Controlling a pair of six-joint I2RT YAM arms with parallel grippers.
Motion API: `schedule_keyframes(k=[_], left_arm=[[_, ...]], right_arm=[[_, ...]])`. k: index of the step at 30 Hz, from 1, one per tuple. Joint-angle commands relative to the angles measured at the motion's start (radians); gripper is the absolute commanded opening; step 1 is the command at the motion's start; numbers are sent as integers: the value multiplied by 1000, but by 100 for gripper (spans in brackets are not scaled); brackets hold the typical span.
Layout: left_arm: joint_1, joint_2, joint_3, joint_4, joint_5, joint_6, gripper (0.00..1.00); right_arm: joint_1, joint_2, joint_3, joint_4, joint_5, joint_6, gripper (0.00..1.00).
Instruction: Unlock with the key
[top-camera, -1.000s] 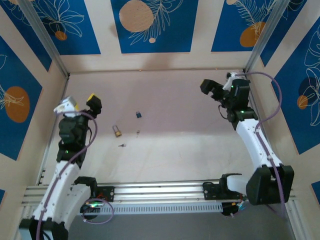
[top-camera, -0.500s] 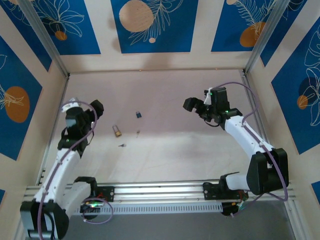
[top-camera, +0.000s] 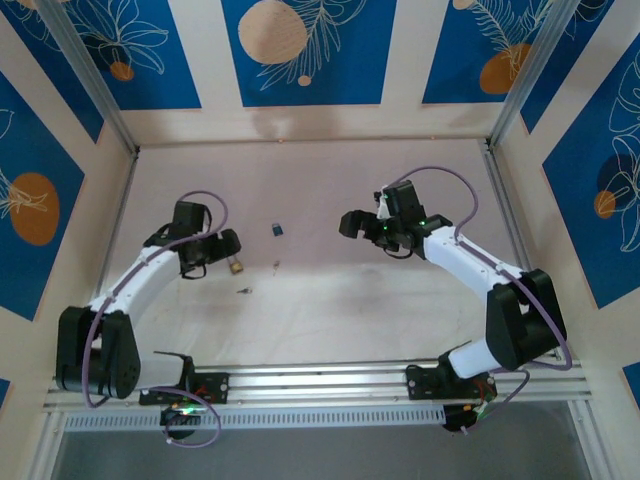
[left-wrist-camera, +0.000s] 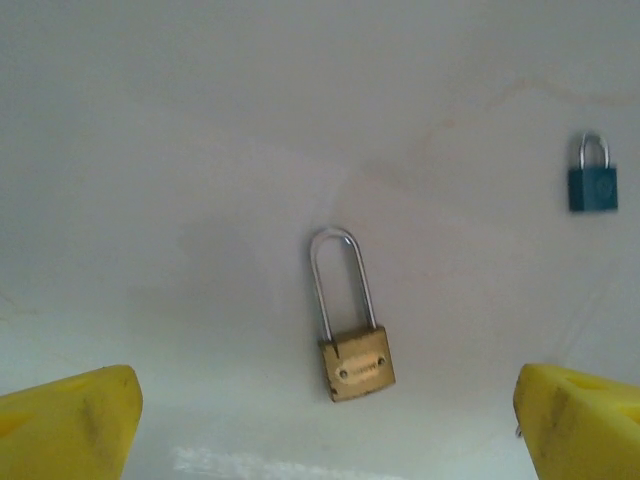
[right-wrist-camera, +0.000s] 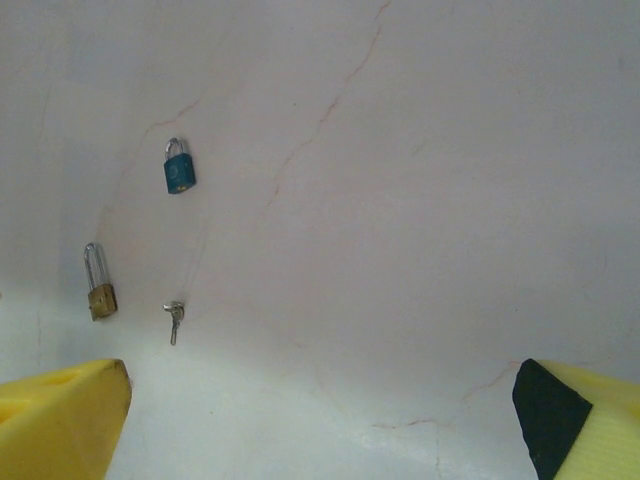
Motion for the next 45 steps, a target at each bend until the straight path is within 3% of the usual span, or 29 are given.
schedule_keyframes(k=[1,11,24,32,37,41,45], left_arm=[[-51,66,32,0,34,-2,94],[-168,240,81,48,64,-50,93],[-232,281,132,54,66,-79,93],[-232,237,233,-105,-103,16,94],[-232,271,263,-198,-216,60,88],[-232,304,256,-222,-263,69,76],[-231,367,274,-225,-243,84,69]], right_arm=[[16,14,31,-10,20,-6,99],[28,-4,15,-34,46,-12,99],[28,-11,4,-39,52,-14,99],[27,-32,-8,-43,59,-17,100],[26,-23,-5,-38,53,-13,100],[25,-19,-4,-33,49,-12,99],[23,-7,-1,-34,42,-10,98]])
